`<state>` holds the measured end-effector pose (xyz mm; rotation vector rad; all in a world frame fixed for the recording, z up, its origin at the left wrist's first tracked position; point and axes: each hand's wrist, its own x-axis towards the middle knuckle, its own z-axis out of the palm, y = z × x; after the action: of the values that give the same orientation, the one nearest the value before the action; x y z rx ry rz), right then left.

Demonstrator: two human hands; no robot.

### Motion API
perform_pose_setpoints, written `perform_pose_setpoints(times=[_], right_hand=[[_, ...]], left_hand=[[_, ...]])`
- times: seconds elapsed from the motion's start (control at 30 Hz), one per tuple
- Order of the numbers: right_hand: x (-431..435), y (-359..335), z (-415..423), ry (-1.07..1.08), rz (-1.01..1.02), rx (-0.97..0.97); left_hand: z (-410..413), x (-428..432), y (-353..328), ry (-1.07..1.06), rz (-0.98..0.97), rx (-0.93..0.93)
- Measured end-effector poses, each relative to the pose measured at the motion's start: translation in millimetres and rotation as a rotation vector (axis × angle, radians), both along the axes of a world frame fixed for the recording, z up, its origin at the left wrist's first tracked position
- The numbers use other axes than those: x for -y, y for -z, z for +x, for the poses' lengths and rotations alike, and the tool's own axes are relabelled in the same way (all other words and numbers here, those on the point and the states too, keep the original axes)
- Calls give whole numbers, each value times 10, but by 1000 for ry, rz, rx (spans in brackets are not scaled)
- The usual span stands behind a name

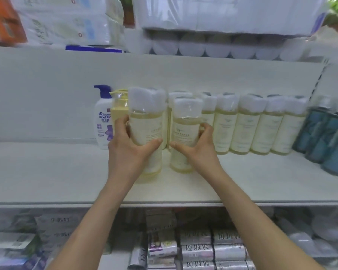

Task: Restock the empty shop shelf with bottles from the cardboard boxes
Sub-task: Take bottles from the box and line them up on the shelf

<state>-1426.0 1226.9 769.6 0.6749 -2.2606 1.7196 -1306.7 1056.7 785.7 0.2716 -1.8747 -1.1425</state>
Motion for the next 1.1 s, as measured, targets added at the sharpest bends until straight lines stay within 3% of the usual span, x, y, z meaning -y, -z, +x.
perform_pose_setpoints(times=[0.1,0.27,0.37,0.47,0.67,0.8,0.9,1.0,1.1], right_hand=[[-212,-348,-64,-116,-45,-8],[-379,-894,-217,-305,181,-5],[-361,-867,-246,-314,198,-1],[-286,-744,-263,-229,147,-63],[-23,-524,-227,156,112,-288],[-218,-287,-247,-158,-65,33],[-359,-60,-310,-305,8,165],[-333,6,-344,-242,41,136],[-150,32,-289,-47,131,24]], left_hand=[[-25,40,-14,17,19,-13],[-14,32,-72,41,14,-19],[17,14,-86,57,6,-36],[47,-5,-70,62,-4,-49],[92,-30,-10,58,-14,-53],[134,-17,18,59,-22,-42],[160,-28,35,59,-22,-33],[153,-55,57,62,-16,-27],[124,-78,80,58,-21,-18]])
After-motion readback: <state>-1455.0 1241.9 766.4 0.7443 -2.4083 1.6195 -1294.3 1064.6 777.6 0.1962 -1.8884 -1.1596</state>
